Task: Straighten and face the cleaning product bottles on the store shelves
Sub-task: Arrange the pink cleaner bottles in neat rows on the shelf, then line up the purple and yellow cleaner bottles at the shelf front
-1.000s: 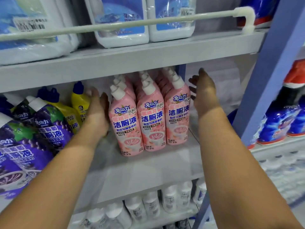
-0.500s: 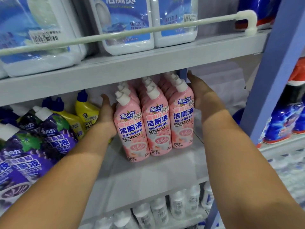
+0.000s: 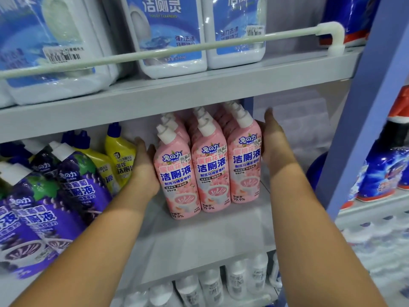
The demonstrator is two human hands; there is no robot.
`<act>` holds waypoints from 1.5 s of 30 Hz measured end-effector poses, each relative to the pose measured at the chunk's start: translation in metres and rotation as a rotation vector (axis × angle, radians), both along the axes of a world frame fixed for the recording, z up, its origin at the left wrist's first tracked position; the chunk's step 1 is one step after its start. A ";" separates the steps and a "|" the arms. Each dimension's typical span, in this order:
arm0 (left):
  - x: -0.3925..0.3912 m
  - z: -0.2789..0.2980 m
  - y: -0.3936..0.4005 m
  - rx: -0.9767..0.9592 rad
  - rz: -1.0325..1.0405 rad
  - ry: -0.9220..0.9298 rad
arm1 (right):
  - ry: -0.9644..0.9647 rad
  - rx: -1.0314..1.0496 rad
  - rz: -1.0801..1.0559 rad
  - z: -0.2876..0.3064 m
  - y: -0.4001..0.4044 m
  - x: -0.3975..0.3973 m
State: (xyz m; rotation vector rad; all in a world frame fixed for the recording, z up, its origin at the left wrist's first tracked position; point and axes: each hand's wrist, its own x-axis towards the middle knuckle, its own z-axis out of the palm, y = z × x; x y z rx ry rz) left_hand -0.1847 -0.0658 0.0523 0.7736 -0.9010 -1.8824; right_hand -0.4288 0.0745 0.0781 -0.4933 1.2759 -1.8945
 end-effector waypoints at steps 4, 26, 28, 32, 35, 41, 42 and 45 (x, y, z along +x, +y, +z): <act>0.001 -0.026 0.043 -0.123 -0.002 -0.070 | 0.160 0.000 -0.180 -0.047 0.018 0.022; -0.001 -0.035 0.066 -0.254 0.196 -0.209 | 0.361 0.021 -0.259 -0.077 0.034 0.043; 0.007 -0.046 0.073 -0.346 0.299 -0.315 | 0.450 -0.013 -0.257 -0.089 0.044 0.052; 0.020 -0.066 0.092 -0.588 0.443 -0.443 | 0.573 0.029 -0.303 -0.104 0.050 0.058; 0.020 -0.069 0.094 -0.637 0.408 -0.529 | 0.625 0.052 -0.340 -0.102 0.048 0.055; 0.024 -0.064 0.092 -0.635 0.364 -0.586 | 0.677 0.109 -0.342 -0.104 0.053 0.055; 0.028 -0.065 0.095 -0.625 0.363 -0.585 | 0.671 0.122 -0.352 -0.104 0.056 0.059; 0.051 -0.066 0.107 -0.562 0.413 -0.594 | 0.581 0.100 -0.441 -0.099 0.071 0.091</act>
